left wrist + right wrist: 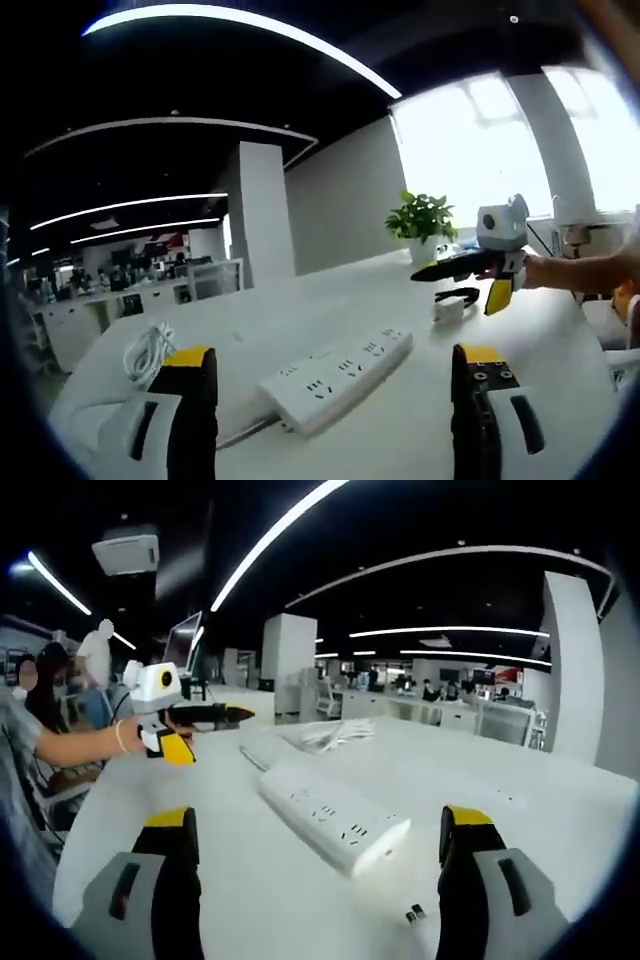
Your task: Straighten the power strip on the desk, plug the charger into it
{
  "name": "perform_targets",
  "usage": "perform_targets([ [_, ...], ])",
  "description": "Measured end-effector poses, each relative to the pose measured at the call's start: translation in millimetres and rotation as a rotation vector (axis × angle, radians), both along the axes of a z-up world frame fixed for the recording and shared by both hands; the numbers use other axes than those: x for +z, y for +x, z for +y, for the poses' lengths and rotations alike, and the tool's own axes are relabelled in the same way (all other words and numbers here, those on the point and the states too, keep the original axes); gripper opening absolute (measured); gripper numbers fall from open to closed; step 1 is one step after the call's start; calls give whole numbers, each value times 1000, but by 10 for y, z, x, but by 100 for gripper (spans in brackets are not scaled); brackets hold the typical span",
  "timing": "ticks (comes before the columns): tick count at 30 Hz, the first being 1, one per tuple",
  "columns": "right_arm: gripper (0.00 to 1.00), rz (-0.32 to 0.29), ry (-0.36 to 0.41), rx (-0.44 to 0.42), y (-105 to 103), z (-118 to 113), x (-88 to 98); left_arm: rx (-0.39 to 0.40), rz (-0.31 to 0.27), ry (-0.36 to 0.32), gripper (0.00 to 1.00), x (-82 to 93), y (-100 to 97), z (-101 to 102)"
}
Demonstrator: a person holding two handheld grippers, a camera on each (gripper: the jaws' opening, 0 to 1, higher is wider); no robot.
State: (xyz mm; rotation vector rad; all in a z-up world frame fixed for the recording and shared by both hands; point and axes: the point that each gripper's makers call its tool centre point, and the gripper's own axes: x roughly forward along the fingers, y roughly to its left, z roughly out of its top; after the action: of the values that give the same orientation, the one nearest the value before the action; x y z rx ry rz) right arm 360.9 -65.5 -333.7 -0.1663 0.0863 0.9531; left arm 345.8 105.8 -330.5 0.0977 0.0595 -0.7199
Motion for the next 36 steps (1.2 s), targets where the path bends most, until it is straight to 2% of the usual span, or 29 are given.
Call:
perform_targets([
  [6,99,-19,2,45,-63,-162,28,15,-21,-16,99,82,-65,0],
  [13,99,-37,70,55,-115,-462,148,15,-30,-72,99,192,-139,20],
  [20,99,-68,96,20,-67,-763,260,30,-26,-80,99,189,-164,66],
  [25,99,-77,76,10,-50,-940,263,33,-27,-61,99,151,-206,72],
  [36,95,-53,116,53,-158,-1189,259,27,-23,-65,99,122,-269,44],
])
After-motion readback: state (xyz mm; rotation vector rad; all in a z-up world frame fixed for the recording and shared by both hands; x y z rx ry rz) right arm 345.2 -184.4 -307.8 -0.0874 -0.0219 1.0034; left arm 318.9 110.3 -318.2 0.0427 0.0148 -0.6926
